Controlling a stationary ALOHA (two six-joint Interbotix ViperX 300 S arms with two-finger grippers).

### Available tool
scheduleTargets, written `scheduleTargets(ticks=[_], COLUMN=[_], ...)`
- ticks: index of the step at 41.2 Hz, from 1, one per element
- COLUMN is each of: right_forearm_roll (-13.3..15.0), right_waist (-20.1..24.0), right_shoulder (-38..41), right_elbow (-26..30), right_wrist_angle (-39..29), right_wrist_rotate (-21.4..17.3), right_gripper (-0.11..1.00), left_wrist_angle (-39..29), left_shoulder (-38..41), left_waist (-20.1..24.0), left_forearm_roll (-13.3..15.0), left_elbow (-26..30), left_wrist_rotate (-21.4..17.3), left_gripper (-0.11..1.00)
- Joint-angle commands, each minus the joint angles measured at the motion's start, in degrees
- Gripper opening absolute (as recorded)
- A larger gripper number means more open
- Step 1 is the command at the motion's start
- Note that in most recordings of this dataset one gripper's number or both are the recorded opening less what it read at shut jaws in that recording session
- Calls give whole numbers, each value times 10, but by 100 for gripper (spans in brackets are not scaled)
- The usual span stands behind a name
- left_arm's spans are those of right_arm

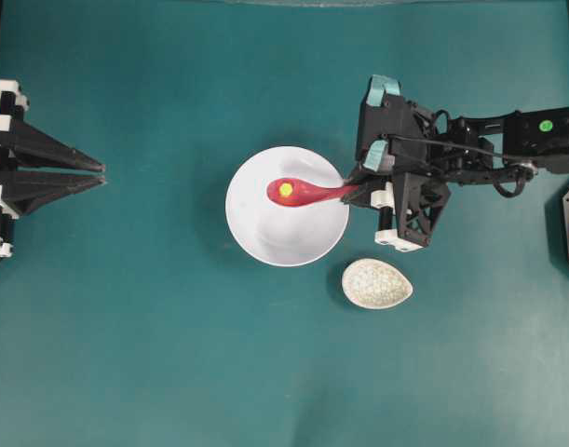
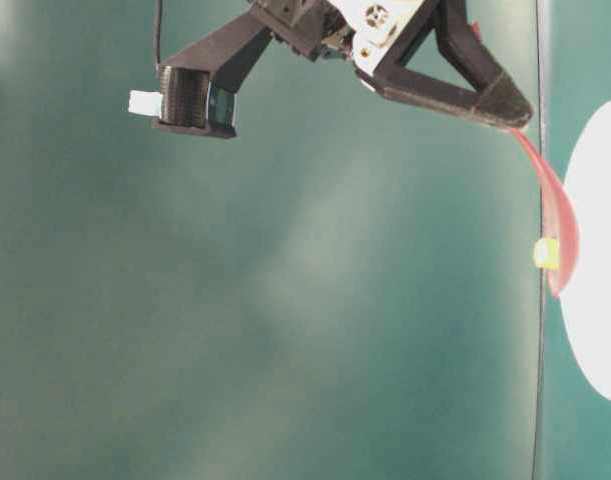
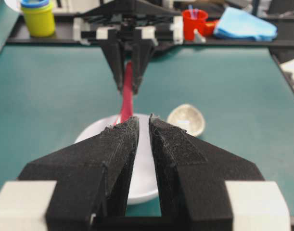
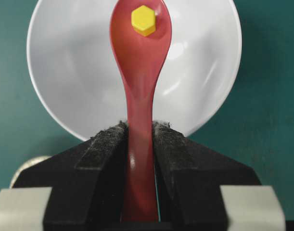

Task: Scoop the yellow hexagonal prism block from the bowl with a spoon using the right arm.
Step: 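Tilt and lift the spoon carrying the yellow block out of the bowl, then hold the spoon with the yellow block raised above the bowl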

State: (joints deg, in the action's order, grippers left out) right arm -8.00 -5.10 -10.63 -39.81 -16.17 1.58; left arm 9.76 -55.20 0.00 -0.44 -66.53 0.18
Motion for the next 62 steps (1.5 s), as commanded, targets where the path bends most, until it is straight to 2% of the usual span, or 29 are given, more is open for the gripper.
scheduleTargets(ticks=[1, 8, 24, 62], right_forearm_roll=[6, 22, 23, 24], right_waist=[2, 2, 2, 1], right_shoulder=[-21, -35, -71, -97], right_elbow=[23, 40, 76, 76], right_wrist_angle=[-4, -22, -81, -83], right_wrist_rotate=[0, -2, -2, -3], right_gripper=[23, 23, 23, 23], left_wrist_angle=[2, 3, 2, 6], left_shoulder=[4, 4, 4, 3], left_waist=[0, 1, 1, 0], left_forearm_roll=[-2, -2, -2, -2], left_elbow=[17, 17, 17, 18], left_wrist_rotate=[0, 0, -1, 0], left_gripper=[17, 17, 17, 17])
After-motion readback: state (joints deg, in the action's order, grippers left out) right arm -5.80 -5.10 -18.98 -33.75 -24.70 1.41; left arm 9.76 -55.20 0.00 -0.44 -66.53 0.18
